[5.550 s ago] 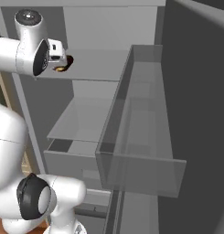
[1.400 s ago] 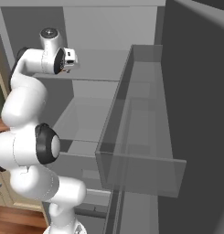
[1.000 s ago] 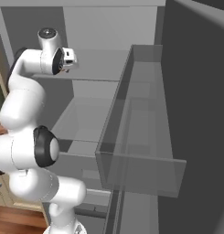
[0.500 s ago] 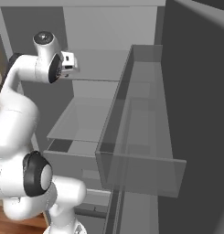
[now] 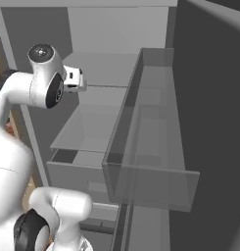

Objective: Gather the squash and lemon wedge from the fridge and place them on a tray on the dining counter. Then gather the steak and chicken drumstick from the fridge and place them on the other tray.

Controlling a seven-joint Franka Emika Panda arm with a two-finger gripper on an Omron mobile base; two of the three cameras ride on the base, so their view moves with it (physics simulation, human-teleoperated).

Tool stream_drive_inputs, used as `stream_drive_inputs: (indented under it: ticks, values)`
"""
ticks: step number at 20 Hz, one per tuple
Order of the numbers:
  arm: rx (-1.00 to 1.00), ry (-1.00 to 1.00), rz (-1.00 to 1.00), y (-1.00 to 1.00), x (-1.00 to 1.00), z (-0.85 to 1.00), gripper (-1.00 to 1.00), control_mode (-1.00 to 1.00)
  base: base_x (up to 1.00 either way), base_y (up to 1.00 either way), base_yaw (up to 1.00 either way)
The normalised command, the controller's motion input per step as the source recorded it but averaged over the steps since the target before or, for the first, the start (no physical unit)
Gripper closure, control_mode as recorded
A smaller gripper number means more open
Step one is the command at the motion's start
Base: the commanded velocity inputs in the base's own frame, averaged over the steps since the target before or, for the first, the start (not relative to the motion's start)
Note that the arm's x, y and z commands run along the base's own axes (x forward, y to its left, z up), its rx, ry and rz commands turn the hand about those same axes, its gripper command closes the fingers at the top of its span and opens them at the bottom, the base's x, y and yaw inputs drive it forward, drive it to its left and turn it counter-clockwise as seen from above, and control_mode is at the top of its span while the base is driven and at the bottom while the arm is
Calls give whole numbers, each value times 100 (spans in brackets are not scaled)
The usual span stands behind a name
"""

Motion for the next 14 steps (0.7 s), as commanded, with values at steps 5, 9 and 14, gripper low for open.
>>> stream_drive_inputs:
  ticks: [5, 9, 14]
  values:
    - [4, -1, -8, -13, -94, 9, 100, -100, 0, 0, 0]
    - [0, 0, -8, -5, -92, 7, 100, -100, 0, 0, 0]
    - [0, 0, -9, -1, -90, 8, 100, -100, 0, 0, 0]
